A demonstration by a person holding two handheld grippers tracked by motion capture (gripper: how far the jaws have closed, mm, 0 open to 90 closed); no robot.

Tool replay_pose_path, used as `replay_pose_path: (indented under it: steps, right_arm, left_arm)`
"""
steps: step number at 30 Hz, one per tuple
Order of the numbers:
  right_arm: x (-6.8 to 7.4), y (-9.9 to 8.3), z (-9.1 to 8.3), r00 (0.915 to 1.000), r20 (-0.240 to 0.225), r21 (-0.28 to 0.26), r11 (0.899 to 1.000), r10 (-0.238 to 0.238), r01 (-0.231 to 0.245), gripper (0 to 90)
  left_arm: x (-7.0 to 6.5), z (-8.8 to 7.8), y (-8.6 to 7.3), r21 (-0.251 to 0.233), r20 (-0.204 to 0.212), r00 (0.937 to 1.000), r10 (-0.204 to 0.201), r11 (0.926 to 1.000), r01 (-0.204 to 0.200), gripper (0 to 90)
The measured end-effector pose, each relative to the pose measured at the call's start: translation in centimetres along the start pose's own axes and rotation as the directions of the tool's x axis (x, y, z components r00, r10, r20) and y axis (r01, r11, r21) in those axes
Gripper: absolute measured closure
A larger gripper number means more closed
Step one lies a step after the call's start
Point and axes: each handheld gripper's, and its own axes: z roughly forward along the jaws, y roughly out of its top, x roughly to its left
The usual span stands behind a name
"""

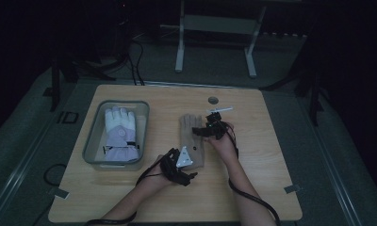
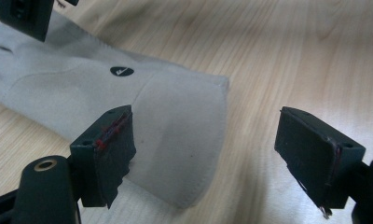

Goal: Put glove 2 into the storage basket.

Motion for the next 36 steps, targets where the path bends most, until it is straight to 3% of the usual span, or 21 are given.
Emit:
replay_pose_path:
  steps: [4, 8, 13, 16, 19, 22, 26, 29, 32, 36]
  right_arm:
    - [-0.4, 0.1, 1.5, 0.999, -0.021, 0.013, 0.999, 0.04, -0.04, 25.7]
    - [-0.2, 0.0, 2.5, 0.9991, -0.029, 0.044, 0.999, 0.031, -0.03, 31.9]
    - [-0.4, -0.5, 2.6, 0.9955, -0.076, 0.052, 0.997, 0.057, -0.053, 53.1]
    - [-0.4, -0.6, 2.5, 0.9936, -0.087, 0.06, 0.996, 0.072, -0.066, 61.2]
    - [0.0, -0.5, 2.4, 0.9964, -0.066, 0.062, 0.997, 0.053, -0.049, 64.7]
    - [0.5, -0.3, 2.3, 0.9983, -0.048, 0.064, 0.997, 0.034, -0.031, 66.9]
    - [0.9, 0.0, 1.9, 0.9984, -0.054, 0.056, 0.998, 0.017, -0.014, 67.6]
    - [1.3, 0.5, 1.5, 0.9984, -0.056, 0.05, 0.999, 0.007, -0.004, 67.9]
    - [1.5, 1.1, 0.7, 0.9954, -0.093, 0.019, 1.0, 0.025, -0.023, 67.9]
    - [2.3, 2.0, -0.2, 0.9962, -0.087, 0.0, 1.0, 0.0, 0.0, 67.8]
  left_arm:
    - [0.2, 0.5, 0.0, 0.016, 0.015, 0.9999, -0.006, 0.9999, 0.006, 23.8]
    - [0.5, 1.2, 0.0, 0.051, 0.01, 0.9999, -0.008, 0.9987, 0.007, 27.3]
    - [0.8, 1.6, -0.5, 0.072, 0.02, 0.9997, -0.017, 0.9973, 0.016, 35.3]
    - [1.1, 1.6, -0.4, 0.084, -0.012, 0.9997, -0.023, 0.9962, 0.024, 48.2]
    - [0.9, 1.6, 0.1, 0.119, -0.055, 0.9984, 0.011, 0.9928, -0.004, 64.7]
    - [0.8, 1.5, 0.3, 0.121, -0.062, 0.998, 0.014, 0.9926, -0.007, 77.4]
    - [0.9, 1.0, 0.4, 0.12, -0.052, 0.9986, 0.007, 0.9928, -0.001, 80.3]
    - [0.8, 0.1, 0.6, 0.107, -0.068, 0.9977, 0.009, 0.9943, -0.001, 80.9]
    - [1.0, -0.9, 0.9, 0.098, -0.082, 0.9965, 0.012, 0.9952, -0.004, 81.0]
    - [1.3, -2.4, 1.5, 0.086, -0.096, 0.9953, 0.013, 0.9963, -0.005, 81.0]
